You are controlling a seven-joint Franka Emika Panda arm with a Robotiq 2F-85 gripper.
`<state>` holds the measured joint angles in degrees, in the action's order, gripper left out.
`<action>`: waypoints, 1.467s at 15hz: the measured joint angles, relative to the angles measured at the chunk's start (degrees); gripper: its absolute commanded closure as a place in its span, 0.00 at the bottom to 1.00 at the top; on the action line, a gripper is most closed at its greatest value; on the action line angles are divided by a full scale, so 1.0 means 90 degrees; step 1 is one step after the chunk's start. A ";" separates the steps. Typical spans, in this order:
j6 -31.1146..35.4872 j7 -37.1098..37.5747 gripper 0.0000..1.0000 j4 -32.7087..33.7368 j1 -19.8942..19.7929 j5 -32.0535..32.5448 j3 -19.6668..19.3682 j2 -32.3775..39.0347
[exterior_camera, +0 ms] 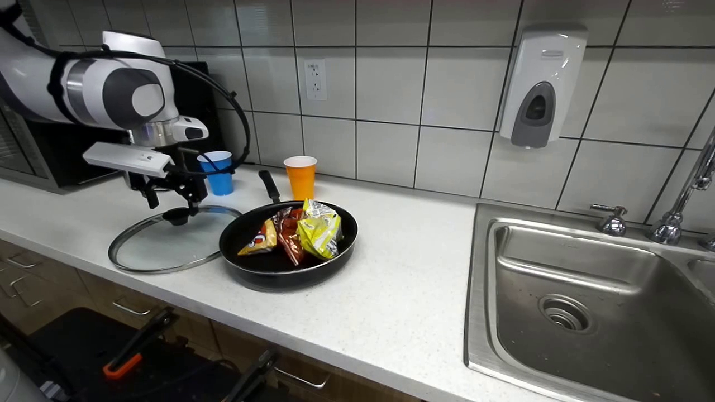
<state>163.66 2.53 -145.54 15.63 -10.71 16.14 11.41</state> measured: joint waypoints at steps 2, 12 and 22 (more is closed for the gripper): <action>0.0000 0.0003 0.00 0.0018 0.0000 0.0194 -0.0019 0.0081; 0.0008 0.0003 0.44 0.0107 0.0000 0.0585 -0.0053 0.0172; 0.0007 0.0004 0.61 0.0123 0.0000 0.0644 -0.0070 0.0172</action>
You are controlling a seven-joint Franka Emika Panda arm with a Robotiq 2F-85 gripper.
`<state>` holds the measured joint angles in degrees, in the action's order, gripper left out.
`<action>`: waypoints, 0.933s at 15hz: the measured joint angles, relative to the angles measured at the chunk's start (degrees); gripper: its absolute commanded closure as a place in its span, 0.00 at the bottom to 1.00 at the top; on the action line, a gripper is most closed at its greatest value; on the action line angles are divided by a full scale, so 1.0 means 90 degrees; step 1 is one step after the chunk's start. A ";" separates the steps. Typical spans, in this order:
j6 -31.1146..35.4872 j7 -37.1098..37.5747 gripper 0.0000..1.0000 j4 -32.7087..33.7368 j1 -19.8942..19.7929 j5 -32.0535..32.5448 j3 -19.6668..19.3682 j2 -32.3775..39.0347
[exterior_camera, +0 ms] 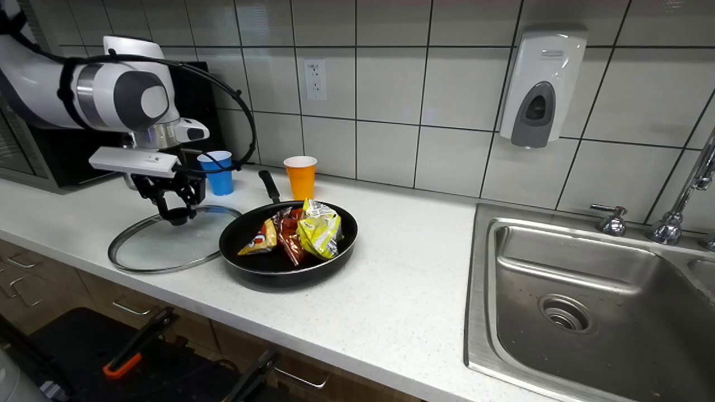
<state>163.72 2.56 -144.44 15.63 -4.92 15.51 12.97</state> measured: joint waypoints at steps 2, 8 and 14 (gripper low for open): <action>0.0000 0.0000 0.61 0.0003 0.0001 0.0013 0.0000 0.0001; 0.0000 0.0000 0.61 0.0078 0.0036 0.0085 0.0016 0.0030; 0.0002 0.0000 0.61 0.0281 0.0045 0.0085 0.0029 -0.0043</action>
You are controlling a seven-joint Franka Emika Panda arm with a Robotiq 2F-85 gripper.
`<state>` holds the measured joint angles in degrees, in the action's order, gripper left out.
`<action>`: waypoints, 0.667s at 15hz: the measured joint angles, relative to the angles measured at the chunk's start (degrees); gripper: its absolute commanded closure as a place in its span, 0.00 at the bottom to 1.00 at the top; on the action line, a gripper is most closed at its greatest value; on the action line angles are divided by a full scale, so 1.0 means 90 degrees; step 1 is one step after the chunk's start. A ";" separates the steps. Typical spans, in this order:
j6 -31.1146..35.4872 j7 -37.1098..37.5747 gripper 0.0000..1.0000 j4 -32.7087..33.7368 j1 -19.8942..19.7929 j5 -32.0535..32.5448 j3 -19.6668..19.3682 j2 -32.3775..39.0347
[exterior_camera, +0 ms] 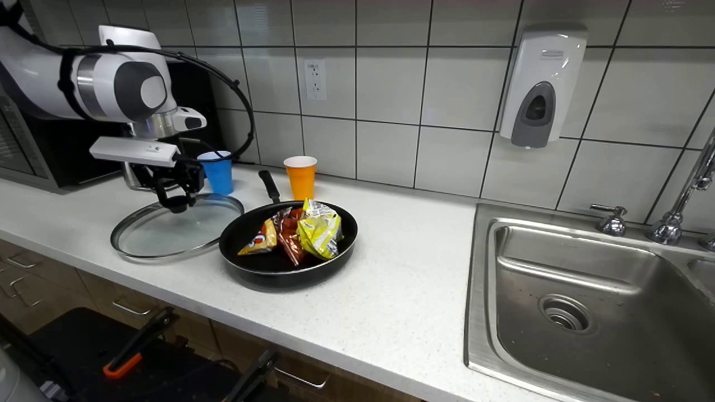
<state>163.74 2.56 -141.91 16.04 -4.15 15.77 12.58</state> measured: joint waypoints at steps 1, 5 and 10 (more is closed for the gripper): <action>0.0000 0.0000 0.61 0.0031 0.0000 0.0000 0.0000 -0.0022; 0.0000 0.0000 0.61 0.0085 0.0007 0.0000 0.0010 -0.0105; -0.0011 0.0000 0.61 0.0085 0.0007 -0.0003 0.0069 -0.0237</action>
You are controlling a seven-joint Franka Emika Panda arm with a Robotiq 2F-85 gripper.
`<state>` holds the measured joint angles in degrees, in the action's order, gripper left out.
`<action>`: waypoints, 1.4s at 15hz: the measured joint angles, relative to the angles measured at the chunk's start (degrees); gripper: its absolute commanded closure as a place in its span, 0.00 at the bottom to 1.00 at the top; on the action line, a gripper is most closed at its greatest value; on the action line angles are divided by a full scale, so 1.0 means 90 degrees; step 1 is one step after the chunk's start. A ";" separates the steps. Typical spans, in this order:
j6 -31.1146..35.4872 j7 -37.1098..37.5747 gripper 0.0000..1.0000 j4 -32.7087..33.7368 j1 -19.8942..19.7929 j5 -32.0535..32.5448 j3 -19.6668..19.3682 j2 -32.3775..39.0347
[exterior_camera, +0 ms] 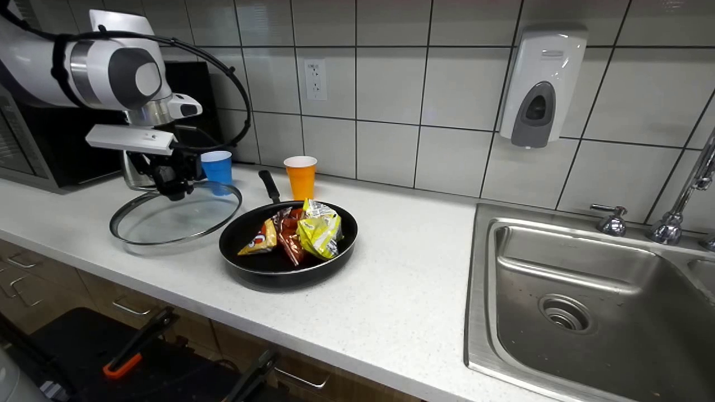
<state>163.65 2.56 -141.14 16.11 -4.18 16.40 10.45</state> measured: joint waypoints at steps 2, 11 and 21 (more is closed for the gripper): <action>0.0000 0.0000 0.61 0.0000 0.0000 0.0000 0.0006 -0.0074; -0.0149 -0.0045 0.61 -0.0191 -0.0060 -0.0391 0.0017 -0.0498; -0.0486 -0.0059 0.61 -0.0713 -0.0231 -0.0479 -0.0416 -0.1361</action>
<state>159.28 2.03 -147.56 14.03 -8.49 12.65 -1.80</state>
